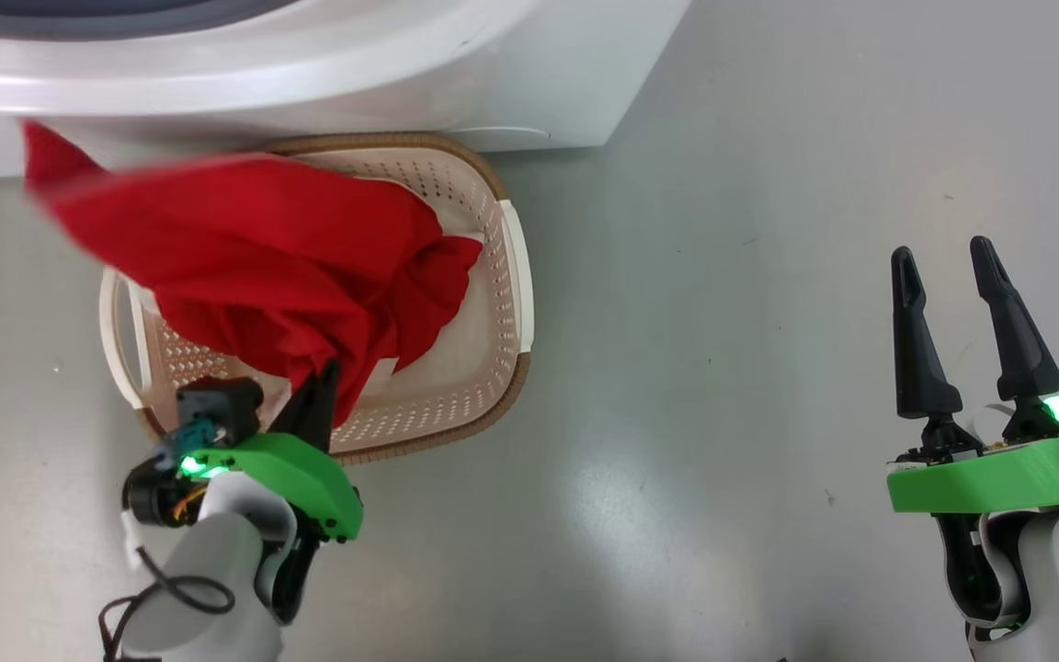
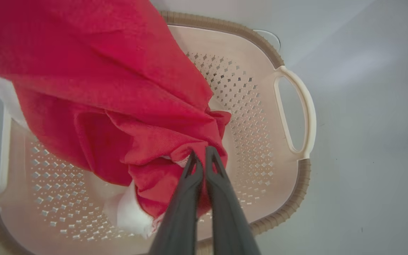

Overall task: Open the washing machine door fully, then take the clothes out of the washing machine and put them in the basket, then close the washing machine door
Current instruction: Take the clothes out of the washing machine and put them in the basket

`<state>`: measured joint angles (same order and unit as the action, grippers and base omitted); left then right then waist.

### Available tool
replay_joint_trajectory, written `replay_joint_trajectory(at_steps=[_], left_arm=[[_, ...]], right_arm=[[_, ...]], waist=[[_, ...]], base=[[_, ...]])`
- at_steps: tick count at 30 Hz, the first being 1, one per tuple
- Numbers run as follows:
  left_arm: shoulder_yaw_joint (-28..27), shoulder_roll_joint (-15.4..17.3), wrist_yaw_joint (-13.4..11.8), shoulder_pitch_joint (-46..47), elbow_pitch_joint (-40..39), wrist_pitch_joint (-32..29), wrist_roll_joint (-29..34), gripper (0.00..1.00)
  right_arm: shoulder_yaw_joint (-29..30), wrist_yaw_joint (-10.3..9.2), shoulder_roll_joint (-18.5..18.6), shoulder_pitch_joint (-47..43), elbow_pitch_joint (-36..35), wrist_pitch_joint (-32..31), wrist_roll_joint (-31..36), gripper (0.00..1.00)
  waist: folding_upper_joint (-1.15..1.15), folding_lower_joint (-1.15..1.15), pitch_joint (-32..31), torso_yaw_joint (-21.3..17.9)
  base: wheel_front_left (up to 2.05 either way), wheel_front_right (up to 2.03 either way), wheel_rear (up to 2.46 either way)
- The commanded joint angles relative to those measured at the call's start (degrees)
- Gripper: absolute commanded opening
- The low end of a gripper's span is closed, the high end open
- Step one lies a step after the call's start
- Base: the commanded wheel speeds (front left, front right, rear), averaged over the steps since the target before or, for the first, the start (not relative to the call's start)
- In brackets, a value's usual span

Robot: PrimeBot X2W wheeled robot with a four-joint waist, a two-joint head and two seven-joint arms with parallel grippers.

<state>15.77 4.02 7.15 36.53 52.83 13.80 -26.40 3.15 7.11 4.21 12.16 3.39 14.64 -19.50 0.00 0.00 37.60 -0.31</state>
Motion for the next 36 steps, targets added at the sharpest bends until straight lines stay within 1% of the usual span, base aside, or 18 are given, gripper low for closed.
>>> replay_joint_trajectory(at_steps=[1,6,12,14,16,20,23,26,27,29,30,31,33,35,36], left_arm=[[-0.41,1.34,0.33,0.26,0.62,0.85,0.04,0.00],[1.24,1.38,0.33,3.94,4.47,1.13,-2.48,0.00],[2.11,1.84,0.33,6.28,6.00,1.17,-4.20,0.00],[4.57,1.25,0.33,6.64,6.62,1.18,-5.64,0.00],[8.25,0.73,0.33,6.87,6.38,0.74,-8.04,0.00],[12.89,1.17,0.34,7.86,6.12,0.76,-13.34,0.00],[15.29,2.20,0.34,8.80,6.75,0.87,-16.22,0.00],[15.77,3.32,0.34,10.22,8.05,1.08,-17.92,0.00],[15.57,3.69,0.34,10.75,8.27,1.13,-18.19,0.05],[14.73,4.30,0.34,11.46,7.83,1.16,-18.24,0.22],[14.36,4.61,0.34,11.64,7.58,1.16,-17.91,0.29],[14.01,4.78,0.34,11.67,7.39,1.17,-17.61,0.41],[13.27,4.96,0.34,11.57,7.13,1.17,-17.09,0.54],[12.37,5.10,0.34,11.39,6.80,1.18,-16.36,0.84],[11.93,5.11,0.34,11.25,6.61,1.18,-16.03,0.91]], right_arm=[[-1.03,0.37,0.44,0.10,-1.62,0.36,0.34,1.00],[-0.75,0.37,0.47,0.61,-1.98,0.36,0.50,1.00],[-0.55,0.37,0.42,1.01,-2.20,0.36,0.59,1.00],[-0.70,0.37,0.40,1.26,-2.15,0.36,0.61,1.00],[-0.86,0.37,0.37,1.55,-2.12,0.36,0.62,1.00],[-1.00,0.37,0.31,2.00,-2.18,0.36,0.59,1.00],[-0.92,0.37,0.26,2.11,-2.33,0.36,0.64,1.00],[-0.78,0.37,0.21,2.25,-2.41,0.36,0.69,1.00],[-0.73,0.37,0.19,2.31,-2.43,0.36,0.71,1.00],[-0.63,0.37,0.15,2.43,-2.45,0.36,0.75,1.00],[-0.60,0.37,0.13,2.49,-2.43,0.36,0.76,1.00],[-0.59,0.37,0.11,2.55,-2.39,0.36,0.77,1.00],[-0.58,0.37,0.08,2.64,-2.27,0.36,0.76,1.00],[-0.63,0.37,0.06,2.69,-2.15,0.36,0.74,1.00],[-0.65,0.37,0.05,2.70,-2.10,0.36,0.74,1.00]], waist=[[0.00,0.00,0.82,-0.12],[0.00,0.00,2.19,-0.08],[0.00,0.00,3.46,-0.06],[0.00,0.00,3.84,-0.13],[0.00,0.00,4.24,-0.24],[0.00,0.00,4.93,-0.37],[0.00,0.00,5.40,-0.44],[0.00,0.00,5.81,-0.51],[0.00,0.00,5.92,-0.52],[0.00,0.00,6.07,-0.49],[0.00,0.00,6.09,-0.47],[0.00,0.00,6.07,-0.46],[0.00,0.00,5.92,-0.42],[0.00,0.00,5.65,-0.38],[0.00,0.00,5.49,-0.37]], base=[[0.00,0.00,0.00],[0.00,0.00,0.00],[0.00,0.00,0.00],[0.00,0.00,0.00],[0.00,0.00,0.00],[0.00,0.00,0.00],[0.00,0.00,0.00],[0.00,0.00,0.00],[0.00,0.00,0.00],[0.00,0.00,0.00],[0.00,0.00,0.00],[0.00,0.00,0.00],[0.00,0.00,0.00],[0.00,0.00,0.00],[0.00,0.00,0.00]])
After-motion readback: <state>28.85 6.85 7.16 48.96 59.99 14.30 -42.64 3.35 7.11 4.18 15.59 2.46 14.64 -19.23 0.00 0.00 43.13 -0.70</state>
